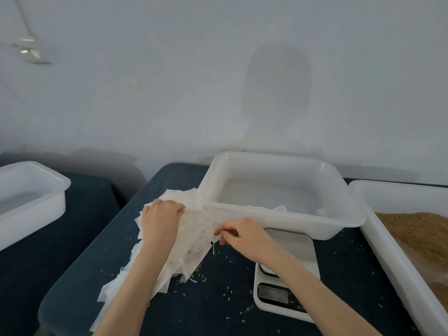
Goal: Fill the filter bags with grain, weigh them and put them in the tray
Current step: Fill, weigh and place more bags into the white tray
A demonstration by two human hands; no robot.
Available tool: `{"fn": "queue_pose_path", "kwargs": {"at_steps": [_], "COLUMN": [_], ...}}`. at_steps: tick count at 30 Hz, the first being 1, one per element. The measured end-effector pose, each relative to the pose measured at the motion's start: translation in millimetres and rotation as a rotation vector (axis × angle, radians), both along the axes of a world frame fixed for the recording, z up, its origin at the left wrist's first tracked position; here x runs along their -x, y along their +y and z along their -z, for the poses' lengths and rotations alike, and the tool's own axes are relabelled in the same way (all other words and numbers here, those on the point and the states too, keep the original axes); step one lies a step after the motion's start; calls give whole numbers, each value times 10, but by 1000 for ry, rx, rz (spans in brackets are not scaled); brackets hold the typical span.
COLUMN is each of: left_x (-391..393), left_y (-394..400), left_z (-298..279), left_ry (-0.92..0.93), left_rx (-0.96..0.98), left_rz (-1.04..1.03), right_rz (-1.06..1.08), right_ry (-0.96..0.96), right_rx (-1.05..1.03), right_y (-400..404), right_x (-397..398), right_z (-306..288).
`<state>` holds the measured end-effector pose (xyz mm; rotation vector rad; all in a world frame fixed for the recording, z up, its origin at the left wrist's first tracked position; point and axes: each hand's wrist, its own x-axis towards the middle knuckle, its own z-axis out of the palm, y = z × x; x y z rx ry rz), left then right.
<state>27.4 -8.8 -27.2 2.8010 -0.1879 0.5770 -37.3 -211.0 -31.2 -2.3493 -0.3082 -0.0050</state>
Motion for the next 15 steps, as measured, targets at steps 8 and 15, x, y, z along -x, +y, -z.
{"fn": "queue_pose_path", "kwargs": {"at_steps": [8, 15], "left_x": [613, 715], "left_y": [-113, -452], "left_z": [-378, -255], "left_ry": [-283, -261], "left_rx": [221, 178], "left_rz": [192, 600], "right_rz": [168, 299], "right_ry": [138, 270], "right_rx": [-459, -798], "right_y": [-107, -313], "right_x": [156, 380], "right_z": [-150, -257]}}
